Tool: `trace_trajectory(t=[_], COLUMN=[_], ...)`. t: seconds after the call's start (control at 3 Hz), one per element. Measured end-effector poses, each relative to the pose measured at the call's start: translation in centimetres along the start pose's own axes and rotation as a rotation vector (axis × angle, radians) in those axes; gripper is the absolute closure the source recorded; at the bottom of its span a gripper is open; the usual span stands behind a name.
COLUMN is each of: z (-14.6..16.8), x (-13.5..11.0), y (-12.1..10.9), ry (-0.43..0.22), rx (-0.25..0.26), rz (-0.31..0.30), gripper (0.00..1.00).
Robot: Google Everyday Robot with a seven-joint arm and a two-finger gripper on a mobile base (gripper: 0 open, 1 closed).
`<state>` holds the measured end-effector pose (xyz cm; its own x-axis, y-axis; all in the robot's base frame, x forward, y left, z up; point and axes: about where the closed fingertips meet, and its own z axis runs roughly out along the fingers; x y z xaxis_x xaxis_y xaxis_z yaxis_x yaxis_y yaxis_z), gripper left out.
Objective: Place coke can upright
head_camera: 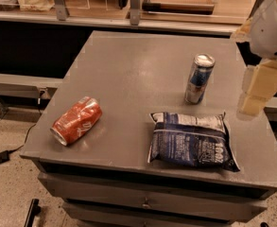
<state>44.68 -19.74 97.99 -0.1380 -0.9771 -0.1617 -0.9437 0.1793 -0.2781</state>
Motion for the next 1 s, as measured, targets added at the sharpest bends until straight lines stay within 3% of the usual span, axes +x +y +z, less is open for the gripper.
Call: trace_trajectory(t=[0.33, 0.67, 1.0], z=[0.8, 1.6, 4.8], x=[-6.3, -11.5, -18.2], y=[-1.2, -1.7, -1.4], ry=[0.041, 0.042, 0.001], rx=[0.028, 0.04, -0.002], rz=[-0.217, -0.361, -0.539], gripper=[0.0, 0.0, 0.0])
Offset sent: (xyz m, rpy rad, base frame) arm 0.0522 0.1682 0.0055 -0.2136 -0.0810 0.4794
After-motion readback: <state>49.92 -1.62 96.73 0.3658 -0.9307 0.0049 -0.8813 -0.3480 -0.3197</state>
